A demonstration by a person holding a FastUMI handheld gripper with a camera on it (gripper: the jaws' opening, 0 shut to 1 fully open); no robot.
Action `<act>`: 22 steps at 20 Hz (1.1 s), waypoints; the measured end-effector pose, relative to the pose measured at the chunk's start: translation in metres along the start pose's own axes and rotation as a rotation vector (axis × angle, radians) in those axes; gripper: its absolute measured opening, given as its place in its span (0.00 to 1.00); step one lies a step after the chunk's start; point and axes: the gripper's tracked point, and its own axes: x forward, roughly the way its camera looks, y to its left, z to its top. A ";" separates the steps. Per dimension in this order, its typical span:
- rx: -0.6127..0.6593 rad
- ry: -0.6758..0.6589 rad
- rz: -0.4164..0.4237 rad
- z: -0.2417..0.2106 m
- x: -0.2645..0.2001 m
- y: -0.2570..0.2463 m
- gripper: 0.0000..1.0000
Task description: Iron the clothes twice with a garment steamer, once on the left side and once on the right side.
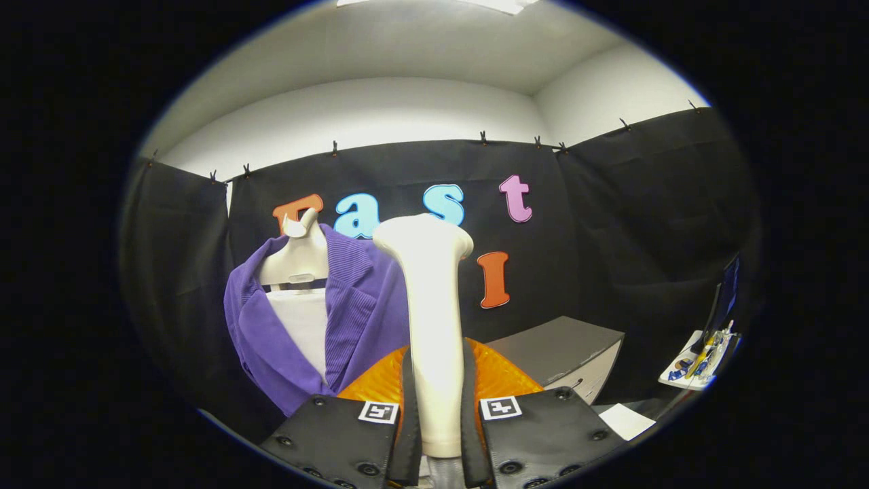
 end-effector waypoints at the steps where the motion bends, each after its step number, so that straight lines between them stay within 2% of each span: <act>1: -0.005 0.003 0.006 -0.004 0.000 0.008 0.31; 8: -0.050 0.041 0.016 -0.037 0.009 0.048 0.30; 15: -0.084 0.050 -0.001 -0.051 0.017 0.056 0.31; 22: -0.102 0.111 -0.029 -0.092 0.032 0.049 0.31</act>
